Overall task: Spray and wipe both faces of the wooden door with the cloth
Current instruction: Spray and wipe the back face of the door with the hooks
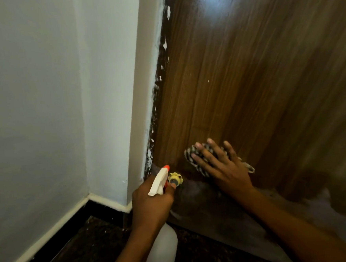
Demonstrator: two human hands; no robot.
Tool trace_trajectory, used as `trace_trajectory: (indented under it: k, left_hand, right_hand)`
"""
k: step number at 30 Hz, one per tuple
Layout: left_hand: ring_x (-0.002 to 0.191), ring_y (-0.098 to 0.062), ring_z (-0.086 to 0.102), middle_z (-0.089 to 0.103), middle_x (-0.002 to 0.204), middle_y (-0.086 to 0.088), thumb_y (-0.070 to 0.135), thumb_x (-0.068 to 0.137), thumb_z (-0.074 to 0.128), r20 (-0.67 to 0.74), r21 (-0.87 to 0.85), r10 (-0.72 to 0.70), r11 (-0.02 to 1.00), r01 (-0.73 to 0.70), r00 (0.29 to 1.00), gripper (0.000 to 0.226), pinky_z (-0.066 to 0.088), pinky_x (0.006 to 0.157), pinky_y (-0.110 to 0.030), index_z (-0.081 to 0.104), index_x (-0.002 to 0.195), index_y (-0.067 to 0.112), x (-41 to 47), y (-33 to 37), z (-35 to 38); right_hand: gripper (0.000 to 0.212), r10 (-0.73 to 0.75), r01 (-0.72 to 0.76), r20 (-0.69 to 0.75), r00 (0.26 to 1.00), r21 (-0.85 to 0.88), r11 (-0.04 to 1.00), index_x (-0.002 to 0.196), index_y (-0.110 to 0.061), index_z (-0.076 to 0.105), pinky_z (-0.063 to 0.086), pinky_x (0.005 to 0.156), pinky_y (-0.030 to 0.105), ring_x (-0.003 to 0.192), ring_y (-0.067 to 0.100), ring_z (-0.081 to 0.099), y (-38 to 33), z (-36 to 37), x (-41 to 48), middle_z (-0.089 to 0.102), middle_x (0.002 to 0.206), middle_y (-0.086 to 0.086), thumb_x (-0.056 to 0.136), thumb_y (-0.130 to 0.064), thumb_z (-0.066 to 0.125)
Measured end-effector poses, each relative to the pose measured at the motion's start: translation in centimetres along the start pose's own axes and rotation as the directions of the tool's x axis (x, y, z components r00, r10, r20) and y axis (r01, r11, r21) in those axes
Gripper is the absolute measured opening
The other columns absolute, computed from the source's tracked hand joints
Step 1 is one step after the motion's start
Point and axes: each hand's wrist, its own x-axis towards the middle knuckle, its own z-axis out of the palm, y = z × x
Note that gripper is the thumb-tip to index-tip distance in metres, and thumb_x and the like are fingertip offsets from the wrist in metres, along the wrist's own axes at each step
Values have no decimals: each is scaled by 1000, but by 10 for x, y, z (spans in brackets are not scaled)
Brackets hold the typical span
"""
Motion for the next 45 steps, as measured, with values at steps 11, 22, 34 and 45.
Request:
trace_trajectory:
  k: [11, 22, 34, 45]
  left_hand:
    - [68, 4, 47, 52, 79, 20, 17, 81, 72, 103, -16, 11, 1000, -10, 995, 38, 31, 61, -3, 63, 117, 10, -23, -5, 33]
    - [81, -19, 65, 57, 75, 15, 18, 80, 72, 293, -13, -23, 1000, 28, 956, 23, 54, 78, -35, 58, 97, 23, -52, -2, 74]
    - [92, -22, 66, 70, 99, -3, 17, 79, 72, 401, -108, 13, 994, 34, 916, 35, 54, 86, -42, 62, 108, 34, -48, 15, 127]
    - [80, -29, 64, 66, 81, -9, 22, 77, 74, 446, 0, 11, 1000, -12, 895, 23, 49, 75, -34, 59, 94, 18, -76, 16, 150]
  right_hand:
    - [64, -208, 217, 179, 961, -30, 976, 155, -23, 32, 8, 121, 52, 150, 29, 21, -29, 35, -108, 23, 164, 2, 91, -23, 37]
    - [83, 290, -298, 71, 955, 193, 935, 156, -21, 26, -5, 121, 56, 153, 35, -4, -57, 26, -96, 10, 166, 5, 85, -31, 67]
    - [78, 988, -984, 141, 58, 177, 32, 153, -2, 25, 10, 119, 55, 147, 50, 11, 4, 15, -98, 13, 160, 30, 85, -29, 50]
    - [76, 930, -971, 290, 227, 0, 238, 153, -9, 29, 19, 116, 60, 150, 42, 13, -55, 38, -203, 8, 164, 22, 84, -34, 50]
